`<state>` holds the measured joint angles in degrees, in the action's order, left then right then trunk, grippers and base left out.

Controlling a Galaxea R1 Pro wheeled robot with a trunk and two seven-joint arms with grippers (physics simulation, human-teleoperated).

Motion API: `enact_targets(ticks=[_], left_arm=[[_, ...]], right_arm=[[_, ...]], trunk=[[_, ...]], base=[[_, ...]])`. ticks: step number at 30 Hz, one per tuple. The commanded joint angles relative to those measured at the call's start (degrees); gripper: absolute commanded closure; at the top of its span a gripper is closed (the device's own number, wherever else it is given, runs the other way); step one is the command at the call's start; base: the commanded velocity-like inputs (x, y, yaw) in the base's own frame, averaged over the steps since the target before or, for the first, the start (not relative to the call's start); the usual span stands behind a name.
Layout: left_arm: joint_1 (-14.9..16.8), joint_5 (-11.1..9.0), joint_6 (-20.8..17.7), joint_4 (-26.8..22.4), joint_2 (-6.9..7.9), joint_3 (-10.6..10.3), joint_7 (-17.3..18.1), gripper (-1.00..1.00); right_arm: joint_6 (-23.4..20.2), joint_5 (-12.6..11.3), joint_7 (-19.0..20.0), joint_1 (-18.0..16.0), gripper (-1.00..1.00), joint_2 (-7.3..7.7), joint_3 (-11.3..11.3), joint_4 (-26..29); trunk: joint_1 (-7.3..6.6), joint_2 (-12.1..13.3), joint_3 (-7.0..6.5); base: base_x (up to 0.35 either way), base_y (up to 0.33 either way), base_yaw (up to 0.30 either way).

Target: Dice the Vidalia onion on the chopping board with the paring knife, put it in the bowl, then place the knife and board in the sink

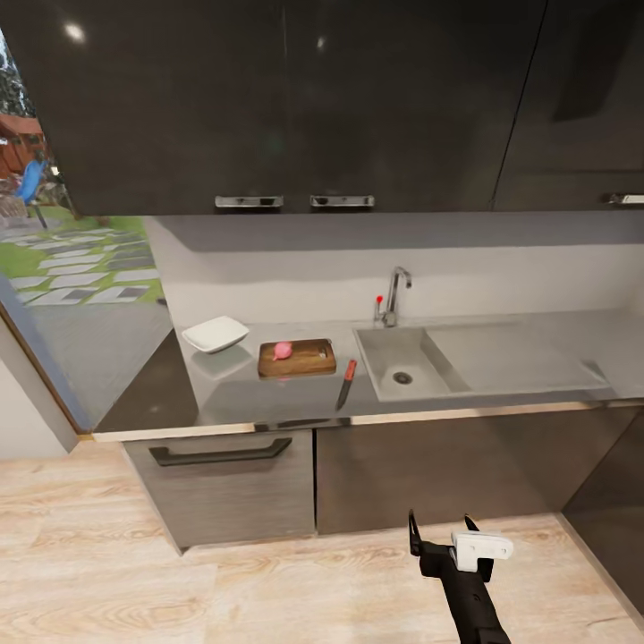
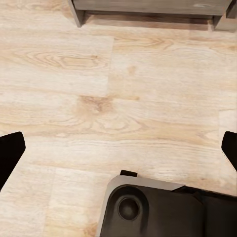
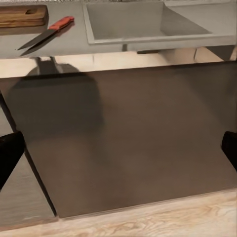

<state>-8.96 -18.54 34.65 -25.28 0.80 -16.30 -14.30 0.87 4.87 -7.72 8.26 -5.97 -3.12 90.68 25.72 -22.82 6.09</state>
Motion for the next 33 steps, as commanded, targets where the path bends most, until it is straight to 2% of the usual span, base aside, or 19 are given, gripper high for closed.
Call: enact_targets(ticks=[1,6,18,22,24,27,30,31,33], left_arm=[[0.00,-0.27,0.07,-0.12,0.08,-0.49,-0.46,-1.00],[0.00,-0.27,0.07,-0.12,0.08,-0.49,-0.46,-1.00],[0.00,-0.27,-0.01,0.29,0.06,-0.49,-0.46,-1.00],[0.00,-0.27,-0.01,0.32,0.06,-0.49,-0.46,-1.00],[0.00,-0.27,-0.02,0.34,0.05,-0.49,-0.46,-1.00],[0.00,-0.29,-0.02,0.39,0.05,-0.49,-0.40,-1.00],[0.00,-0.28,-0.07,0.40,0.03,-0.49,-0.31,-1.00],[0.00,-0.27,-0.09,0.40,0.03,-0.49,-0.25,-1.00],[0.00,-0.32,-0.21,0.45,0.01,-0.49,-0.15,-1.00]], right_arm=[[0.01,0.50,-0.35,0.00,-1.00,-0.01,-0.07,0.02],[-0.01,0.55,-0.33,0.00,-1.00,-0.01,-0.10,0.02],[1.74,0.83,-0.84,-0.28,-1.00,-0.16,0.21,0.79],[1.55,0.84,-1.04,-2.90,-1.00,-0.26,0.21,0.91],[-0.12,0.85,-1.41,-5.59,-1.00,-0.35,0.21,0.96],[-5.53,0.85,-1.74,-10.48,-1.00,-0.51,0.21,1.04],[-8.80,0.85,-1.82,-14.96,-1.00,-0.99,0.21,1.07],[-11.05,0.85,-1.86,-17.83,-1.00,-1.54,0.21,1.07],[-19.45,0.85,-1.95,-25.46,-1.00,-2.53,0.21,1.08]], trunk=[[0.07,-0.10,0.09],[0.07,-0.10,0.09],[0.07,-0.10,0.09],[0.07,-0.10,0.09],[0.07,-0.10,0.09],[0.07,-0.10,0.09],[0.07,-0.10,0.09],[0.07,-0.10,0.09],[0.07,-0.10,0.09]], base=[[0.315,0.000,0.000],[0.227,0.000,0.000],[0.010,0.000,0.000],[0.000,0.000,0.000],[0.000,0.000,0.000],[0.000,0.000,0.000],[0.000,0.000,0.000],[0.000,0.000,0.000],[0.000,0.000,0.000]])
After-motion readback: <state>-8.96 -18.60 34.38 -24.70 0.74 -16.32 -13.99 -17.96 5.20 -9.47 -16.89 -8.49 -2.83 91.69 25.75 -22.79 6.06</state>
